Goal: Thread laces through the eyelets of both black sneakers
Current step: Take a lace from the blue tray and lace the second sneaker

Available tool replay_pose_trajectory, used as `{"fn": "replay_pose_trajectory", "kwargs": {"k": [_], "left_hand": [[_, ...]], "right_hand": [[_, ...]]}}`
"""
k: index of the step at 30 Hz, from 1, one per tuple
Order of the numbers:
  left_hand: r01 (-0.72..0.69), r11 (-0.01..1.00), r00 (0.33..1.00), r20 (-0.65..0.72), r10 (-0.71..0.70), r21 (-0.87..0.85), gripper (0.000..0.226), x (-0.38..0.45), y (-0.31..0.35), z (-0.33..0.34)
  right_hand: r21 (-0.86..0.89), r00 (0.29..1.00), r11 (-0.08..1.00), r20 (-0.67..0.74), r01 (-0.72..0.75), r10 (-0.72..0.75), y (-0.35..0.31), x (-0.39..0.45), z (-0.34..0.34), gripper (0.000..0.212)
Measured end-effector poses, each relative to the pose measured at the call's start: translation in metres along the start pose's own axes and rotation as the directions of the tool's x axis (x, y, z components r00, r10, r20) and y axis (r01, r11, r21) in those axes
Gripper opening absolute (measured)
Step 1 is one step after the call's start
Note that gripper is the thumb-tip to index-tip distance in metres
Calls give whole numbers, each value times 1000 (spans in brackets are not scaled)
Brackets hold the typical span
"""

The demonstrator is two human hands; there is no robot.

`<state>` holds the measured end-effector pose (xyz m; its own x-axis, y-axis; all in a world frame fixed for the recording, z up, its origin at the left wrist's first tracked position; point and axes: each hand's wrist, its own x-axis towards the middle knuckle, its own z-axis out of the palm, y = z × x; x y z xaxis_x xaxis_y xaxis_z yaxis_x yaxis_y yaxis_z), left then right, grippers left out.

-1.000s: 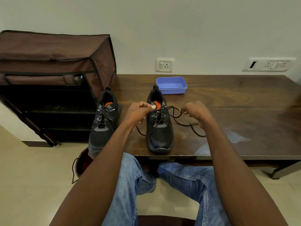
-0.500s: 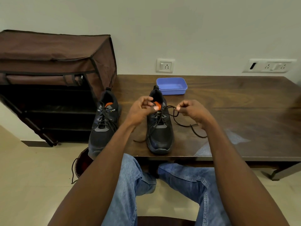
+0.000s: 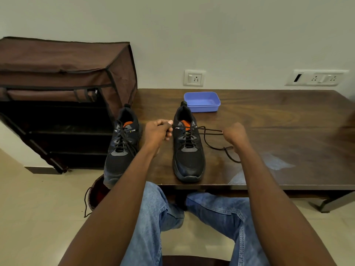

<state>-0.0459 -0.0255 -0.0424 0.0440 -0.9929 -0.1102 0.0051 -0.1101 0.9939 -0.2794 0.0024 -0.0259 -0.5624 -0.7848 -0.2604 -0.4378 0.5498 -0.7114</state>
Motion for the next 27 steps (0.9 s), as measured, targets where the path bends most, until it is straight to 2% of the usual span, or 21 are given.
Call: {"fn": "replay_pose_trajectory", "kwargs": {"k": [1, 2, 3, 4, 5, 6, 7, 9, 12, 15, 17, 19, 21, 23, 25, 27], "left_hand": [[-4, 1000, 998, -61, 5, 18, 12, 0, -1, 0], [-7, 999, 996, -90, 11, 42, 12, 2, -2, -1], [0, 998, 998, -65, 4, 57, 12, 1, -1, -1], [7, 999, 1000, 12, -8, 51, 11, 0, 1, 1], [14, 999, 993, 115, -18, 35, 8, -3, 3, 4], [15, 1000, 979, 203, -19, 20, 6, -6, 4, 8], [15, 1000, 967, 253, -17, 9, 8, -8, 6, 11], [15, 1000, 969, 247, -10, -19, 13, -11, 6, 14], [29, 999, 978, 207, -23, -24, 14, -6, 0, 11], [68, 997, 974, 219, -56, -48, 9, -3, -2, 8], [86, 993, 974, 214, -68, -78, 7, -1, -3, 8], [101, 989, 974, 213, -76, -108, 8, 0, -3, 9], [92, 993, 974, 214, -74, -76, 10, 0, -5, 11], [24, 999, 976, 217, -33, 44, 14, -2, -5, 14], [-163, 963, 953, 286, 97, 215, 30, -4, -4, 17], [-378, 844, 885, 415, 209, 381, 28, -2, -9, 19]], "right_hand": [[-138, 999, 990, -33, 27, -32, 0, -3, 3, 8], [-269, 990, 958, -79, 95, -120, -3, -8, 7, 21], [-314, 961, 923, -87, 222, -261, -6, -13, 10, 36], [-236, 916, 894, -37, 380, -399, -11, -20, 14, 48], [-54, 872, 871, 57, 489, -486, -17, -28, 19, 54], [109, 832, 850, 176, 515, -527, -21, -35, 23, 57], [200, 791, 839, 281, 507, -544, -26, -41, 28, 55], [241, 748, 838, 377, 490, -546, -29, -46, 32, 37], [249, 798, 862, 329, 442, -504, -29, -45, 29, 11], [161, 900, 903, 125, 398, -418, -25, -34, 24, 20], [89, 937, 933, -23, 349, -349, -20, -25, 23, 25], [-3, 954, 959, -100, 284, -283, -16, -19, 21, 24], [-61, 962, 966, -91, 253, -258, -14, -17, 21, 24], [-51, 961, 959, -3, 278, -278, -16, -18, 23, 22], [17, 935, 943, 126, 333, -333, -21, -25, 24, 20], [133, 893, 919, 222, 370, -391, -26, -33, 23, 17]]}}
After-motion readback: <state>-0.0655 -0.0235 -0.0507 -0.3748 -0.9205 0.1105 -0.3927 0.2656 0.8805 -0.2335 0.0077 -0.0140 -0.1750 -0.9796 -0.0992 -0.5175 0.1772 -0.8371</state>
